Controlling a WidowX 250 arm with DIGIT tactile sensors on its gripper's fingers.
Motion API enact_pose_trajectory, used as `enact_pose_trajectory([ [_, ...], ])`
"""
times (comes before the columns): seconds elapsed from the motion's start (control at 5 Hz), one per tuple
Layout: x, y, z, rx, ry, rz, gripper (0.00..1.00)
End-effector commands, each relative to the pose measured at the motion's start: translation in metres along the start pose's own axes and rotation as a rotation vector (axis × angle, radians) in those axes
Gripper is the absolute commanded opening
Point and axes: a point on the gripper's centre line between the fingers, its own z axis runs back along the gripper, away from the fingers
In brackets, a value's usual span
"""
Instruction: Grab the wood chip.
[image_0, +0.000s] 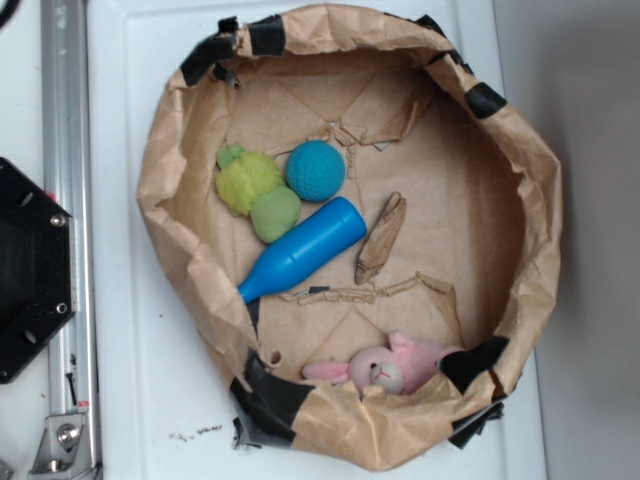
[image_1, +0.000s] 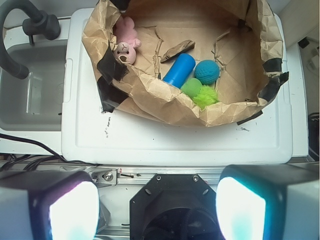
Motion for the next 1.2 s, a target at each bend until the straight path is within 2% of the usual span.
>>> enact_pose_trajectory([
  [0.0, 0.000, 0.000, 0.000, 0.000, 0.000, 0.000, 1.00],
  [0.2, 0.037, 0.024, -0.036, 0.061, -0.048, 0.181, 1.00],
  [0.4, 0.070, 0.042, -0.059, 0.095, -0.122, 0.266, 1.00],
  [0.6, 0.103, 0.058, -0.086, 0.080, -0.182, 0.300, 1.00],
  [0.8, 0.126, 0.060, -0.107, 0.033, -0.247, 0.404, 1.00],
  [1.0, 0.142, 0.060, -0.141, 0.030, -0.210, 0.524, 1.00],
])
